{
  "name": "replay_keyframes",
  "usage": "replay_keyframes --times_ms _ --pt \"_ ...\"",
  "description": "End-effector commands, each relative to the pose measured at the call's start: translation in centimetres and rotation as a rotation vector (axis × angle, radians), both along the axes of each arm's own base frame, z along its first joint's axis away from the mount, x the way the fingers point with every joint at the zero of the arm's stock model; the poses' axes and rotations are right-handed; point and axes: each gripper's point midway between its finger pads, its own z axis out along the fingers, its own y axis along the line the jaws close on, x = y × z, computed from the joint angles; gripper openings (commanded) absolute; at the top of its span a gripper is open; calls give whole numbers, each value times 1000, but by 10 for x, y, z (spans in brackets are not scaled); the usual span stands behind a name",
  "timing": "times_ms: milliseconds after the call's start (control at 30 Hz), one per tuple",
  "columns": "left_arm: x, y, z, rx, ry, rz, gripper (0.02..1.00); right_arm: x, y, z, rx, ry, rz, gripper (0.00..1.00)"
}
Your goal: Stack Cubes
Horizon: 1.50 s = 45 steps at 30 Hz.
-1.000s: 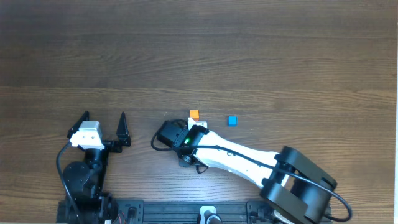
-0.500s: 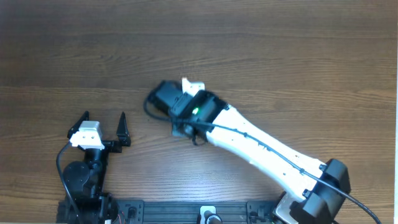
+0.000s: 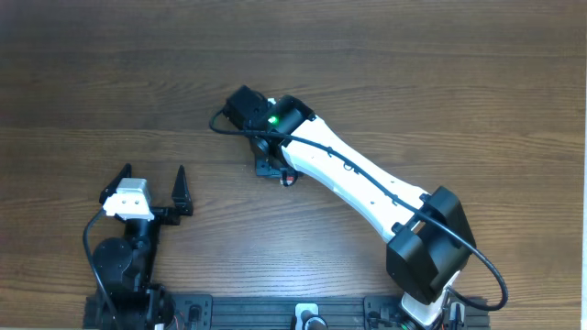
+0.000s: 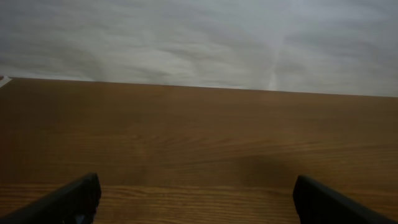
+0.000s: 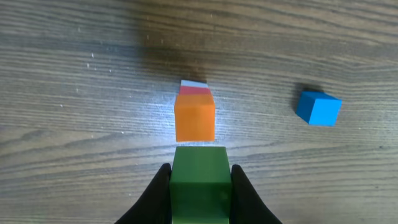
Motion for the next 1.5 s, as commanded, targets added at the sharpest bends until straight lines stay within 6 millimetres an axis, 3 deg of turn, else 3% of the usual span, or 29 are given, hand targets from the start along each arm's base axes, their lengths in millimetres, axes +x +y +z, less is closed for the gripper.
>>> replay_keyframes --times_ms 33,933,1500 --pt "0 0 -2 11 1 -2 1000 7 1 1 13 -4 6 12" --pt "0 0 -2 11 1 -2 1000 15 6 -24 23 40 -14 12" --pt "0 0 -2 11 2 -2 1000 18 1 -26 22 45 -49 12"
